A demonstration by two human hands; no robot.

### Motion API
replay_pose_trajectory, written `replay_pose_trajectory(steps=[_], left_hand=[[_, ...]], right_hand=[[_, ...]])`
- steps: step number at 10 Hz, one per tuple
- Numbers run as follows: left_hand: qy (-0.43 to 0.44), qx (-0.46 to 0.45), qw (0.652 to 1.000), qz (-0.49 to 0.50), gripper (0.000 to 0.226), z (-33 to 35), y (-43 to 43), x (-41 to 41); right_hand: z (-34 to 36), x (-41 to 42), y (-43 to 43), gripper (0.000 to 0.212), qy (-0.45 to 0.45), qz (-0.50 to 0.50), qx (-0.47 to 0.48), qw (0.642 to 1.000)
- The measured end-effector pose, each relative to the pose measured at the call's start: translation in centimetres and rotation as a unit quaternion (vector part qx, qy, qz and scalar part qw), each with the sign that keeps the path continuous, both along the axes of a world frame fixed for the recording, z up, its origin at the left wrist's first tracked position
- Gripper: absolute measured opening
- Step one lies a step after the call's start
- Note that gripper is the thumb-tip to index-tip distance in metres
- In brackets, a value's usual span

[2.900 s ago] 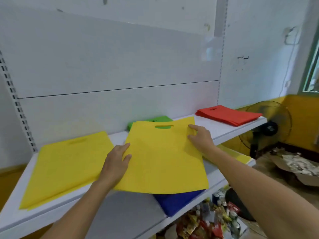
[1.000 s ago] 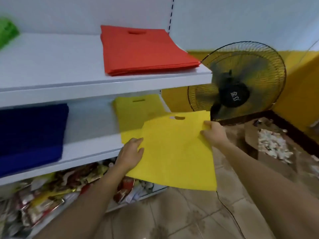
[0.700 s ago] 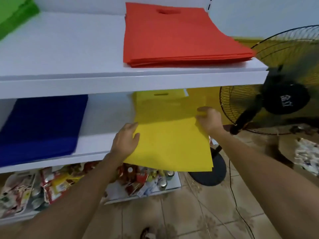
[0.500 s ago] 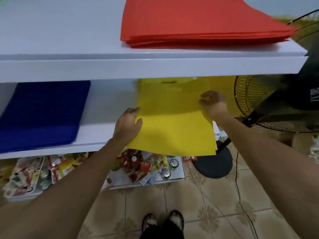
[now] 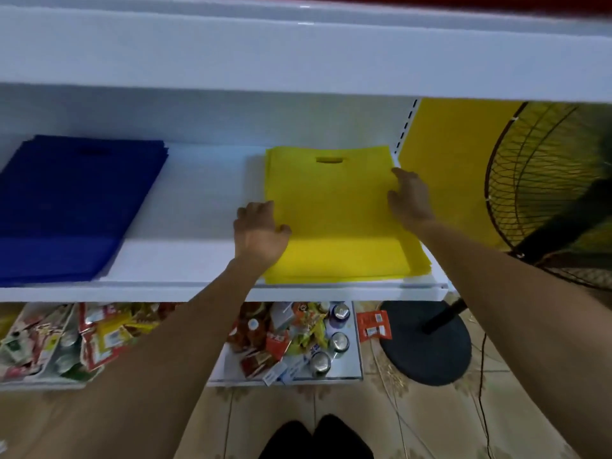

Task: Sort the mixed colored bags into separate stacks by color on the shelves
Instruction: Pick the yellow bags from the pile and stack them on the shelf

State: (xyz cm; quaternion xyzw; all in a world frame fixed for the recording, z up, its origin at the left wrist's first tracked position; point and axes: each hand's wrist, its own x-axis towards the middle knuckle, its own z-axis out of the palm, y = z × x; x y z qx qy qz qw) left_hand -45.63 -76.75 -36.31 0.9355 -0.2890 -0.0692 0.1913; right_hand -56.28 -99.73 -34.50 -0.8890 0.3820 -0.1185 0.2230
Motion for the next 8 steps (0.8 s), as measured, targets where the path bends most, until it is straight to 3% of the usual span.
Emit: replay_pose_trajectory(steps=[1, 2, 3, 4, 6, 7, 8], left_hand=[[0.008, 0.019, 1.0, 0.006, 0.05, -0.3, -0.6, 0.1], [0.045, 0.019, 0.999, 0.013, 0.055, 0.2, -0.9, 0.4], [0.064, 0.006, 0.997, 0.041, 0.05, 1.7, 0.1, 0.4], [0.087, -0.023, 0.993, 0.082, 0.052, 4.2, 3.3, -0.1], [0.072, -0.041, 0.975, 0.207, 0.049, 11.2, 15.2, -0.3], [0.027, -0.049, 0.951, 0.303, 0.048, 14.1, 23.8, -1.6], [-0.009, -0.042, 0.919, 0.393, 0.048, 16.9, 33.1, -3.6]], right_hand=[[-1.8, 0.0, 0.7, 0.054, 0.13, -0.035, 0.006, 0.991], [-1.5, -0.2, 1.7, 0.053, 0.167, -0.047, 0.01, 0.985], [0.7, 0.0, 2.2, 0.05, 0.121, -0.029, -0.037, 0.992], [4.4, 0.9, 4.7, 0.042, 0.1, 0.05, -0.054, 0.992], [12.8, 7.1, 18.5, 0.042, 0.163, 0.219, 0.096, 0.957], [13.7, 9.7, 26.1, 0.046, 0.089, 0.356, 0.086, 0.926], [16.3, 12.3, 36.1, 0.056, 0.033, 0.497, 0.058, 0.865]])
